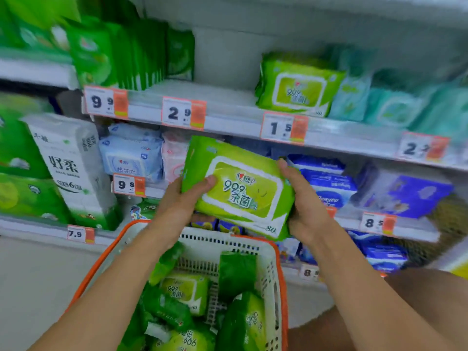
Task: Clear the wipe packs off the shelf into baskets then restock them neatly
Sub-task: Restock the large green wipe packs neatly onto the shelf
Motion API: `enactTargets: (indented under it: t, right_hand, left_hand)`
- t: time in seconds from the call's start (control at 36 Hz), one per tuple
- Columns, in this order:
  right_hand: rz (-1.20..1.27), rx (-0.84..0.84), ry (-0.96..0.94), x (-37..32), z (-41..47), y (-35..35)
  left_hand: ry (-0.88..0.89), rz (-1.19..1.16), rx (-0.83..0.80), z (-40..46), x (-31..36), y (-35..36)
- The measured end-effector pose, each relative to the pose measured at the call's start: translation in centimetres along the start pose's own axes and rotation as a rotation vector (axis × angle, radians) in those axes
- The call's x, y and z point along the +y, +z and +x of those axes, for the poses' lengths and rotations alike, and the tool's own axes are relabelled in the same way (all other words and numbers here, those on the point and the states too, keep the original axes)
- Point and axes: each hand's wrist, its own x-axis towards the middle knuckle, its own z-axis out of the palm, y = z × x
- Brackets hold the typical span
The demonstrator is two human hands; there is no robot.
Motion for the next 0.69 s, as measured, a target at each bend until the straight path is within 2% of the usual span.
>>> enactTargets:
  t: [0.08, 0.22, 0.39, 0.5, 0.58, 0.69]
  right_hand:
    - [-0.003, 0.035, -0.087, -1.8, -0.7, -0.1]
    - [-0.098, 0.158, -0.332, -6.4, 0.0, 0.1]
    - [-0.290, 0.263, -0.650, -17.0, 2.8, 1.4]
    - [-0.352, 0.206, -0.864, -22.7, 6.0, 1.1]
    - [-0.421, 0.220, -0.922, -24.3, 8.9, -0.1]
    - [-0.618, 0.263, -0.968, -22.8, 12.6, -3.2]
  left_hand:
    - [0.036, 0.082, -0.021, -0.8, 1.3, 1.6]
    - [0.161, 0.379, -0.116, -0.1, 5.5, 4.5]
    - [0.356, 0.430, -0.281, 4.4, 13.0, 9.2]
    - [0.528, 0.512, -0.287, 9.7, 16.3, 12.2]
    - [0.529, 0.599, -0.260, 14.1, 16.6, 13.7]
    - [0.437, 0.756, -0.263, 17.5, 13.7, 14.0]
